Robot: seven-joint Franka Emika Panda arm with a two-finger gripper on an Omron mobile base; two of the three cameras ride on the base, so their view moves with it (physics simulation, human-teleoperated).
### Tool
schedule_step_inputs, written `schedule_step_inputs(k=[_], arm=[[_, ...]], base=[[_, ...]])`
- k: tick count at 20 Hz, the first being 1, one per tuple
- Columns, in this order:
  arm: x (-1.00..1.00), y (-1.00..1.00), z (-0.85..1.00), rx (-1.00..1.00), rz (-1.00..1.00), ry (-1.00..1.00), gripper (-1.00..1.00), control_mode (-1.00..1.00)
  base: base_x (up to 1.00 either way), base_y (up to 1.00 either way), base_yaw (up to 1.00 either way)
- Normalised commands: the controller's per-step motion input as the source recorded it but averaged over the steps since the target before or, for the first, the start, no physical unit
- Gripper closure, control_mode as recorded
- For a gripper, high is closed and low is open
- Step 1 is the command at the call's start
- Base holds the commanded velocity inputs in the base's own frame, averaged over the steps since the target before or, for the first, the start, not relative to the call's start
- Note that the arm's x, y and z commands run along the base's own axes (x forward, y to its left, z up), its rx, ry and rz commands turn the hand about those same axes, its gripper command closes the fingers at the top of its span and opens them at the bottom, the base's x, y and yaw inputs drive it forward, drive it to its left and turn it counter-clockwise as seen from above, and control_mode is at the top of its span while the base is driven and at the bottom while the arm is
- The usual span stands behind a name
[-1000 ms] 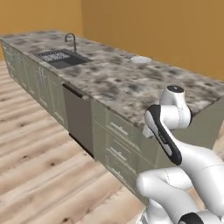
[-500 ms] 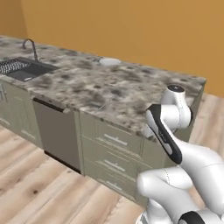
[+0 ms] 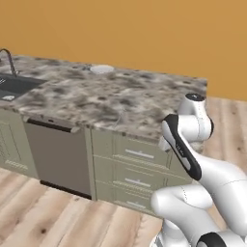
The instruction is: Take the fork and place it on the left side of the plate. Then take the spoon and place it on the right side of the plate. Make sure they're directly next to the plate.
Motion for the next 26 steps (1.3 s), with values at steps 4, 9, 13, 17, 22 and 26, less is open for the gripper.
schedule_step_inputs(k=[4, 9, 13, 17, 22, 26], arm=[[0.00, 0.00, 0.00, 0.00, 0.00, 0.00, -1.00, 1.00], [0.00, 0.00, 0.00, 0.00, 0.00, 0.00, -1.00, 1.00], [0.00, 0.00, 0.00, 0.00, 0.00, 0.00, -1.00, 1.00], [0.00, 0.00, 0.00, 0.00, 0.00, 0.00, -1.00, 1.00], [0.00, 0.00, 0.00, 0.00, 0.00, 0.00, -1.00, 1.00], [0.00, 0.00, 0.00, 0.00, 0.00, 0.00, -1.00, 1.00]], base=[[0.01, 0.88, -0.44], [0.08, 0.86, -0.45], [0.15, 0.85, -0.45], [0.20, 0.85, -0.45], [0.29, 0.83, -0.45], [0.59, 0.65, -0.39]])
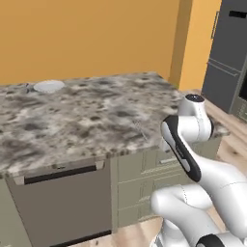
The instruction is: Take the fork and place it on the left side of the plate. Then take the spoon and place it on the right side of the plate. Make sure they're directly next to the plate.
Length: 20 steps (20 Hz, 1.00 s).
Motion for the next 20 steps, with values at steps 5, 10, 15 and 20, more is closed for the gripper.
schedule_step_inputs(k=[5, 10, 15, 20], arm=[[0.00, 0.00, 0.00, 0.00, 0.00, 0.00, -1.00, 1.00], [0.00, 0.00, 0.00, 0.00, 0.00, 0.00, -1.00, 1.00], [0.51, 0.07, -0.40, 0.00, -0.05, 0.06, -1.00, -1.00], [0.54, 0.13, -0.68, 0.00, -0.07, 0.04, -1.00, -1.00]], base=[[0.80, 0.55, -0.27], [0.58, 0.11, -0.12], [0.11, 0.01, -0.01], [0.00, 0.00, 0.00]])
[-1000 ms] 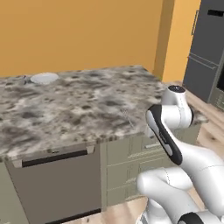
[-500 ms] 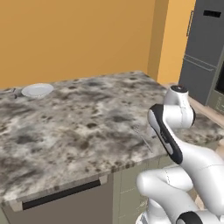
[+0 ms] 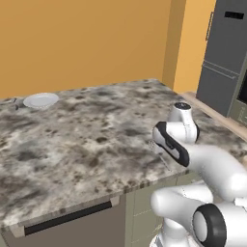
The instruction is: Take the fork and place it on the left side of the plate. Then take the spoon and place it on the right side of the plate. Make sure they're directly next to the plate.
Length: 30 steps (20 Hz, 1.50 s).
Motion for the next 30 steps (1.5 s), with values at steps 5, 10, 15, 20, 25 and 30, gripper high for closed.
schedule_step_inputs(k=[5, 10, 15, 20, 25, 30], arm=[[0.37, 0.01, -0.48, 0.00, -0.09, 0.00, -1.00, -1.00], [0.10, -0.08, -0.25, 0.00, -0.09, 0.00, -1.00, -1.00], [0.10, -0.02, -0.17, 0.01, -0.04, 0.00, -1.00, -1.00], [0.08, -0.02, -0.17, 0.01, 0.00, 0.00, -1.00, -1.00], [0.16, -0.01, -0.18, 0.01, 0.00, 0.00, -1.00, -1.00], [0.23, 0.00, -0.17, 0.00, 0.00, -0.02, -1.00, -1.00]], base=[[0.00, 0.00, 0.00], [0.00, 0.00, 0.00], [0.00, 0.00, 0.00], [0.00, 0.00, 0.00], [0.00, 0.00, 0.00], [0.00, 0.00, 0.00]])
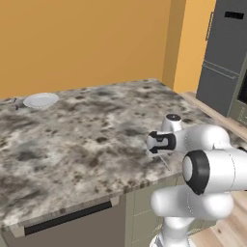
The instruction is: Take the fork and place it on the left side of the plate. Then take the spoon and place it on the right side of the plate. Make sure they're directly next to the plate.
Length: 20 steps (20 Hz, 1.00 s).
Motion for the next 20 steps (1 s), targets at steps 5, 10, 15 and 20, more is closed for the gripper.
schedule_step_inputs(k=[5, 10, 15, 20], arm=[[0.24, 0.00, -0.17, 0.00, 0.00, -0.04, -1.00, -1.00], [0.08, 0.00, -0.23, 0.00, 0.00, -0.02, -1.00, -1.00], [0.00, 0.00, -0.25, 0.00, 0.00, -0.02, -1.00, -1.00], [0.04, 0.00, -0.22, 0.00, 0.00, -0.03, -1.00, -1.00]], base=[[0.00, 0.00, 0.00], [0.00, 0.00, 0.00], [0.00, 0.00, 0.00], [0.00, 0.00, 0.00]])
